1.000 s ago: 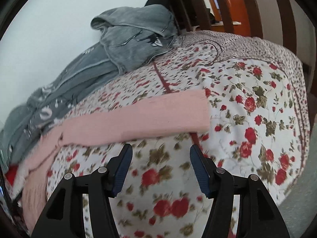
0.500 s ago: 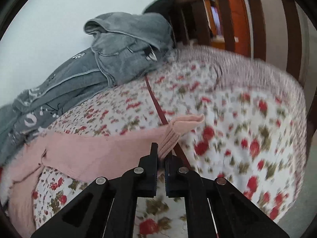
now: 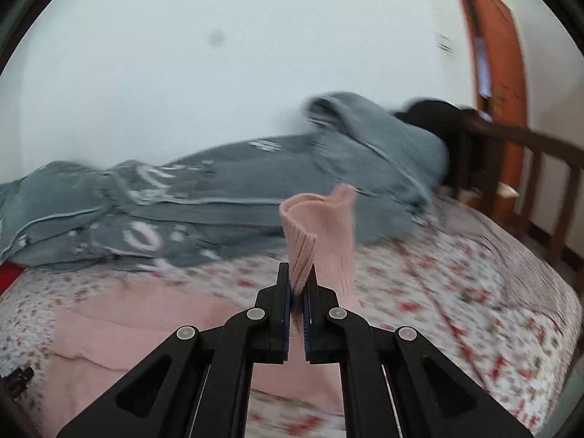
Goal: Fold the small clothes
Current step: 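Carry the sleeve across the sweater body with the right tool and release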
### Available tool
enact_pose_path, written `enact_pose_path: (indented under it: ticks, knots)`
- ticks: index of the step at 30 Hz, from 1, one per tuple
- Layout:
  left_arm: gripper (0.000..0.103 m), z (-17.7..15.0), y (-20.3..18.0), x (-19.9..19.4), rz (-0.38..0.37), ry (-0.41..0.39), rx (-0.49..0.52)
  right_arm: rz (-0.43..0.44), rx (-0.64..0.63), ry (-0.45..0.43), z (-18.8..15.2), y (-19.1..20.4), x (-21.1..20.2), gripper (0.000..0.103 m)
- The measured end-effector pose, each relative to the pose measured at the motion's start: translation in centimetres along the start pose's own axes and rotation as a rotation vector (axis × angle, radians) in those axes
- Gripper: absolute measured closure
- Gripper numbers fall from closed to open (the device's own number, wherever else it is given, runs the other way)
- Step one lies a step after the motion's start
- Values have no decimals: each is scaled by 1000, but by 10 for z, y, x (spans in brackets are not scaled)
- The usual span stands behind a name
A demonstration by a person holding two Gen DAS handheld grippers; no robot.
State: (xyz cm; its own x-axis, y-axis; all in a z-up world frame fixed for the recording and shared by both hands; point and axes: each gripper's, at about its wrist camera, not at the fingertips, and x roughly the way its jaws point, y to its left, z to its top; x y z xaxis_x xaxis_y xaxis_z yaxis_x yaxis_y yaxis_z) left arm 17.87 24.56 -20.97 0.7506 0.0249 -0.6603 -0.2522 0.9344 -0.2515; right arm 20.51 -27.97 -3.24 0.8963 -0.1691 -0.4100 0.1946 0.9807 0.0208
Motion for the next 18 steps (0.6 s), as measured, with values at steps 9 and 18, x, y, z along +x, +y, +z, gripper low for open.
enact_pose_path:
  ticks: [9, 18]
  knots:
    - [26, 4, 38, -15, 10, -12, -77, 247, -101, 37, -6, 196, 29, 98]
    - [26, 4, 62, -20, 9, -15, -92, 407, -310, 233, -89, 344, 71, 98]
